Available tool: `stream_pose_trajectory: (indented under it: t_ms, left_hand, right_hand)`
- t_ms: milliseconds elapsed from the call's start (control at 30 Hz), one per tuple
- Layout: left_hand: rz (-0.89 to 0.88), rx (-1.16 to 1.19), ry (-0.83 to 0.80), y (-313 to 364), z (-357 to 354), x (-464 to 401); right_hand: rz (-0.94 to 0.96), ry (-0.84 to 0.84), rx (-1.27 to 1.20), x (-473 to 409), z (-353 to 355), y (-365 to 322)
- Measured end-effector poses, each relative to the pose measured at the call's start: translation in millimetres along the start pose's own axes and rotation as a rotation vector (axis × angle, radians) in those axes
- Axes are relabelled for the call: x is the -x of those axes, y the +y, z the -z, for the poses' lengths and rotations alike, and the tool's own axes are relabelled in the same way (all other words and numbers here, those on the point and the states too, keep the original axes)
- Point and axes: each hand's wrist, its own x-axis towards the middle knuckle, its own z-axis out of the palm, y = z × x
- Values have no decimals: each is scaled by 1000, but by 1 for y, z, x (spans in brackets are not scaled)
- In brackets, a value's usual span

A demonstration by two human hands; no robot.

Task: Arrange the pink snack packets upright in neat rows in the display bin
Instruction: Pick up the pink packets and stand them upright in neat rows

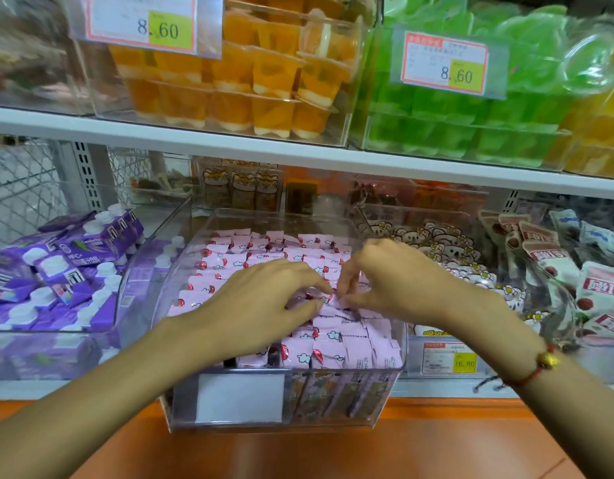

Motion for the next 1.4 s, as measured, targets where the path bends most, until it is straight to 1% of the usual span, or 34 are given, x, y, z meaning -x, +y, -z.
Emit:
stream_pose_trajectory:
  t_ms: [100,167,333,467,600,667,733,833,900,933,1000,1033,1100,1200,1267,1300,1333,1400]
  left_hand:
    - [8,4,-29,-2,-4,7]
    - [18,10,-56,-2,-7,9]
    - [78,49,7,0,-13,2]
    - [137,22,-47,5,-19,-6]
    - [211,127,-55,7,-15,-12]
    - [229,190,-77,7,-13,-13]
    - [231,216,-85,5,-12,-13]
    - [251,234,-75,5,-12,-13]
    - [231,286,-36,8,-10,-12]
    - [210,368,-19,9,-9,-12]
    - [143,598,-12,12,-7,-10]
    - [109,667,-25,15,-5,-8]
    - [57,700,-3,17,-4,-5]
    - [111,810,124,21,0,-7]
    - [193,844,214,22,6,-10]
    - [268,873,256,22,9,-12]
    - [364,926,295,19,11,-13]
    - [561,1044,317,15,15,-15]
  right_hand:
    - [4,-73,18,2,-13,-8]
    - [-1,-86,28,2,-19,-9]
    - [27,40,3,9,-27,-6]
    - [55,158,14,20,-34,-7]
    - [56,243,-33,25,-37,-8]
    - [35,355,-67,26,-34,-11]
    - [-24,547,-143,25,-28,-12]
    - [-161,858,-366,23,-14,-7]
    - [-267,989,-517,21,-8,-4]
    - [-325,1014,-597,20,-7,-2]
    - [-440,981,-774,18,-6,0]
    - [-484,945,-846,18,-5,0]
    - [-529,896,-943,18,-7,1]
    - [-531,817,-1067,16,-8,-4]
    - [-531,681,-1173,15,-7,-4]
    - [-530,601,-1178,16,-7,-2]
    - [-518,541,-1105,18,-8,0]
    - [-406,507,-763,23,-9,2]
